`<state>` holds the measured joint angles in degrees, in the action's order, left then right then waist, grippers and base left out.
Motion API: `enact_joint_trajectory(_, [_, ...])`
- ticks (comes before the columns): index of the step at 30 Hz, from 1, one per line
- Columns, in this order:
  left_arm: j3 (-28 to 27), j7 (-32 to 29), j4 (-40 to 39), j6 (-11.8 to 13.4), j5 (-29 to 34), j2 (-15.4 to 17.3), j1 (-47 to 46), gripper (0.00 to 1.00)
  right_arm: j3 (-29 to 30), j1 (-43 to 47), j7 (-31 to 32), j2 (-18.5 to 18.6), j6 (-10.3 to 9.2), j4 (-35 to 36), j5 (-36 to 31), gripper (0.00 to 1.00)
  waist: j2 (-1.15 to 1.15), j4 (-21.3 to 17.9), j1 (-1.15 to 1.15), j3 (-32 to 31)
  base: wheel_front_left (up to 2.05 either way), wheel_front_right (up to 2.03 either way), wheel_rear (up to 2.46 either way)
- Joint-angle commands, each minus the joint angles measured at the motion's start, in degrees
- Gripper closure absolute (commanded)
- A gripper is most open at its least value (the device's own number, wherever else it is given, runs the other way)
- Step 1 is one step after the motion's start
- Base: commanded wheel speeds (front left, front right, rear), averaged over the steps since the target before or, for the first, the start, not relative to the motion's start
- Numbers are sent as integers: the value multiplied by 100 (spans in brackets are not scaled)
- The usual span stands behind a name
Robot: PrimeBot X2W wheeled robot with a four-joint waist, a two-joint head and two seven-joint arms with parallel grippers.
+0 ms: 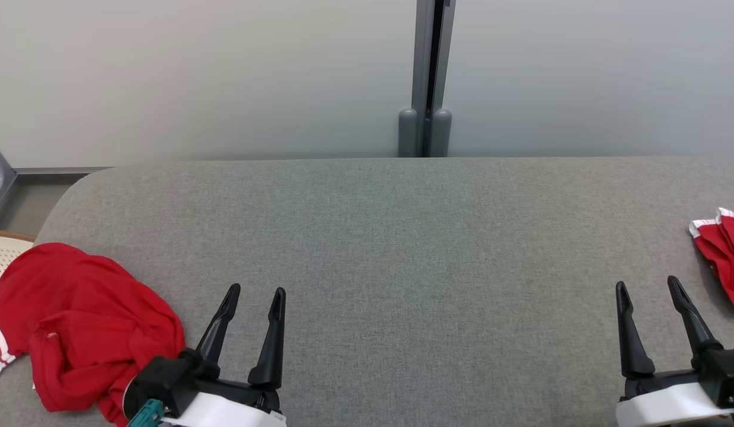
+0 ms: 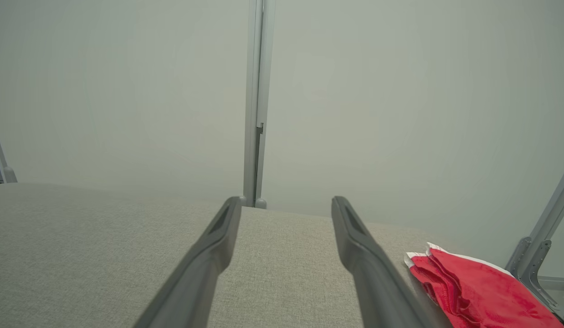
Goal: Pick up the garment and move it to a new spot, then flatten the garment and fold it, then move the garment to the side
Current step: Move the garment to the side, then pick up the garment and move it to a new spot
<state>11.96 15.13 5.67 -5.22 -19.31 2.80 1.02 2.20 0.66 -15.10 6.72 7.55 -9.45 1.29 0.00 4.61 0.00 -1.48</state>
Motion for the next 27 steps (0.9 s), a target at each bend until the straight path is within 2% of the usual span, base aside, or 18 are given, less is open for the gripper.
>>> enact_joint_trajectory(1, [5,1,27,7,-36,20,2,0,8,34,-7,5,-12,-16,-4,0,0,28,0,-6,0,0,0])
enact_joint_trajectory(7, [-6,1,38,5,-18,20,3,0,23,33,-7,-13,-12,-7,-6,0,0,101,0,9,0,0,0])
enact_joint_trajectory(11, [13,1,54,-5,6,22,-51,0,5,51,-7,-26,-11,19,24,0,0,301,0,35,0,0,0])
enact_joint_trajectory(27, [-89,1,115,-42,58,19,27,0,-722,-15,-7,-62,-11,-10,157,0,0,1892,0,54,0,0,0])
